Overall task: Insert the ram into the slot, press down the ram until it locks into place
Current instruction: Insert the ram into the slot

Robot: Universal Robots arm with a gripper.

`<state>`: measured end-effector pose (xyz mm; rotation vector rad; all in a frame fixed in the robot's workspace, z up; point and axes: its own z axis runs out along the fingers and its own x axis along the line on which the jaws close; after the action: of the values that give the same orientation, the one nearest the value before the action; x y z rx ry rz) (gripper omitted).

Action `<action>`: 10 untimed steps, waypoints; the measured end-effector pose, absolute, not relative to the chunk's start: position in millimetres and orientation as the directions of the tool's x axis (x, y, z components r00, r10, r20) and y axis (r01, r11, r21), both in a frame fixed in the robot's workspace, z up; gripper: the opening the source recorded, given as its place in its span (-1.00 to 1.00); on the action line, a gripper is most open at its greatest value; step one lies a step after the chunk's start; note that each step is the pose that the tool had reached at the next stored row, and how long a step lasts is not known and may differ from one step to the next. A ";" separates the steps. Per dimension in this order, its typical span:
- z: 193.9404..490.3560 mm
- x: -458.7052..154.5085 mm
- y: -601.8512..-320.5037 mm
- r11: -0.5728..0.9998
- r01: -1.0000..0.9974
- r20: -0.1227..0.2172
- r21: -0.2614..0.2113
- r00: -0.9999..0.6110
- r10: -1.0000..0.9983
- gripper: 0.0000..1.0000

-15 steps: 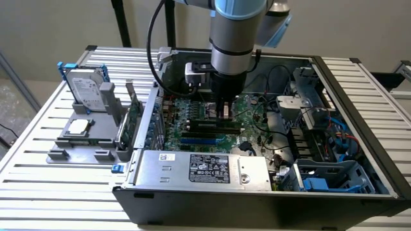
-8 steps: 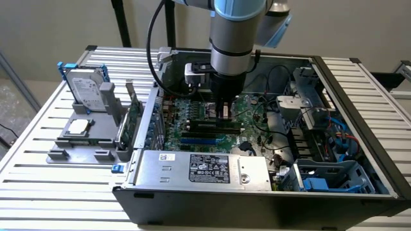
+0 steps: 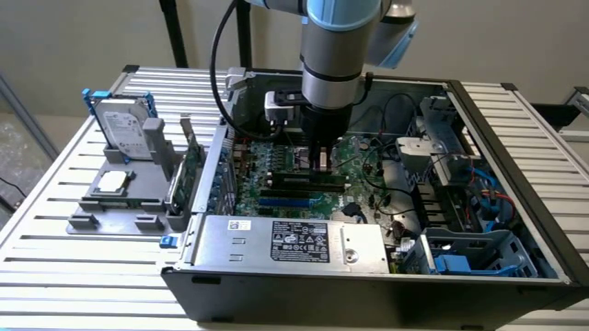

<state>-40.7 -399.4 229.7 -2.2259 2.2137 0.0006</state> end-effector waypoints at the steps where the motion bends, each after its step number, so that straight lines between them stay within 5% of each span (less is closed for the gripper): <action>1: 229.5 -40.7 -399.4 -0.006 -1.000 -0.002 -0.001 0.006 -1.000 -0.73; 10: 227.6 -40.6 -399.4 -0.005 -1.000 -0.002 -0.001 0.005 -1.000 -0.73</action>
<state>-40.6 -399.4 227.6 -2.2259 2.2138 0.0006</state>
